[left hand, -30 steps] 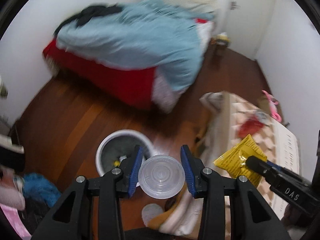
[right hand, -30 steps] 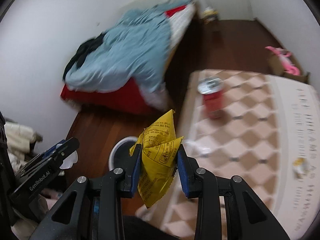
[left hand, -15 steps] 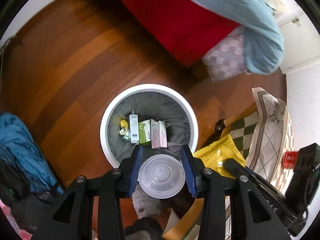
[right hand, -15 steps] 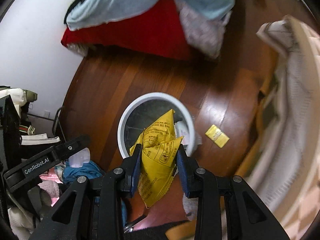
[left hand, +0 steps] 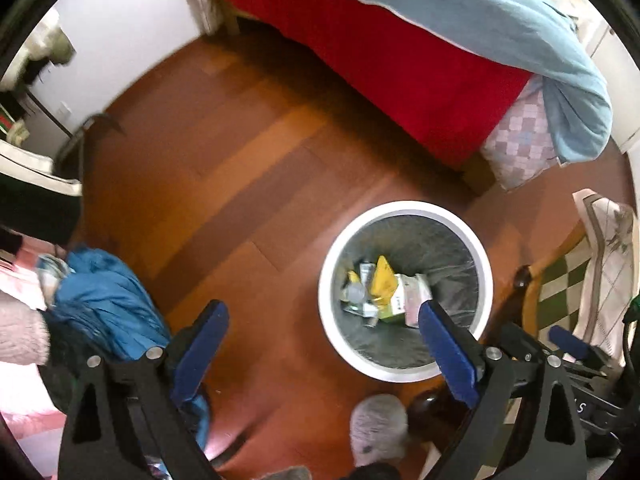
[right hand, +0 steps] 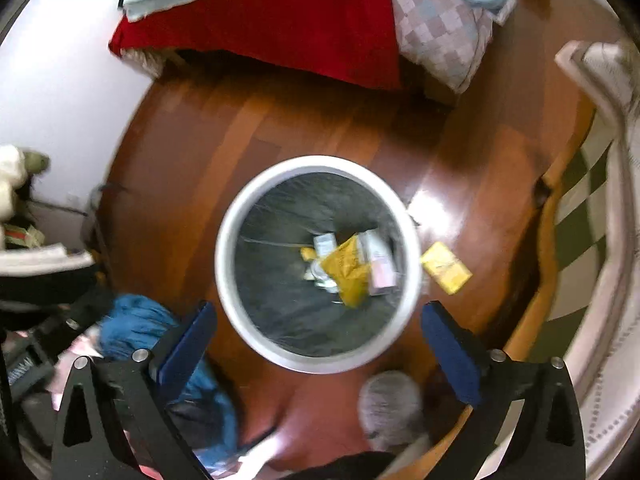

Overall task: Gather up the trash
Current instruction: 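Carry the lid and wrapper over the white bin and open both tools, then move both tools back to the table toward the red can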

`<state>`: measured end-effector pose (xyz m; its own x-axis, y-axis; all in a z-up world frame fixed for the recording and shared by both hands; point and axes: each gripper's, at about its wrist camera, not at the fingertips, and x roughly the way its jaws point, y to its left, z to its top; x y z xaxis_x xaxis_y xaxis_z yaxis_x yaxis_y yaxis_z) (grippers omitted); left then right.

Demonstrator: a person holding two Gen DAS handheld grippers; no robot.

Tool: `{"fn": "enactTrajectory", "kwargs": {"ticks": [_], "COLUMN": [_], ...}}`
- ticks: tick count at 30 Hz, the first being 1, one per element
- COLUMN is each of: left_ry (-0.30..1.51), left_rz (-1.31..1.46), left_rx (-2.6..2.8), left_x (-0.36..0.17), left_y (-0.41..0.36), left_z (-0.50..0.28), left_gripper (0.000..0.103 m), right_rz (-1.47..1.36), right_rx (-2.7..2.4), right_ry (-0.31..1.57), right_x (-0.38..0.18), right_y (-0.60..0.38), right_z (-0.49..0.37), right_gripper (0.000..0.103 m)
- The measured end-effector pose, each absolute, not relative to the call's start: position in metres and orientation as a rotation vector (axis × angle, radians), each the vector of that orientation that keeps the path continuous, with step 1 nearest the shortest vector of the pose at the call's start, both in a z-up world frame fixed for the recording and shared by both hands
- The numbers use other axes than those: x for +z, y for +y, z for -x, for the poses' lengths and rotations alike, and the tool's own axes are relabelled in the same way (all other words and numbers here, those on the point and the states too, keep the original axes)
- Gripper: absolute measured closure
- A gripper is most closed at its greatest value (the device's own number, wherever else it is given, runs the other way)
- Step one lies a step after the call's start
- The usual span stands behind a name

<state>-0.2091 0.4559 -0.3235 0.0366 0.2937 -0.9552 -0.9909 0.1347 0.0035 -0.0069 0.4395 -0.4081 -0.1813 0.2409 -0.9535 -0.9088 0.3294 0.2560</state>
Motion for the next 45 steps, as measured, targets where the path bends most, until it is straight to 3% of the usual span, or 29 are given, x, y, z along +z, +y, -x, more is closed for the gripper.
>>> {"fn": "enactTrajectory", "kwargs": {"ticks": [12, 32, 39, 45], "left_ry": [0.988, 0.872, 0.873, 0.948], "left_rz": [0.774, 0.600, 0.547, 0.523], "left_rx": [1.260, 1.254, 1.238, 1.101], "left_x": [-0.274, -0.166, -0.158, -0.190], "left_y": [0.412, 0.300, 0.269, 0.240], "left_z": [0.213, 0.229, 0.190, 0.103], "left_gripper": [0.006, 0.006, 0.006, 0.006], "right_rz": [0.758, 0.578, 0.410, 0.310], "right_rx": [1.156, 1.265, 1.271, 1.111], "right_ry": [1.157, 0.988, 1.027, 1.065], "right_x": [-0.343, -0.191, -0.164, -0.172], "right_y": [0.395, 0.271, 0.216, 0.149], "right_z": [0.028, 0.044, 0.017, -0.054], "right_gripper": [0.000, 0.000, 0.000, 0.000]}}
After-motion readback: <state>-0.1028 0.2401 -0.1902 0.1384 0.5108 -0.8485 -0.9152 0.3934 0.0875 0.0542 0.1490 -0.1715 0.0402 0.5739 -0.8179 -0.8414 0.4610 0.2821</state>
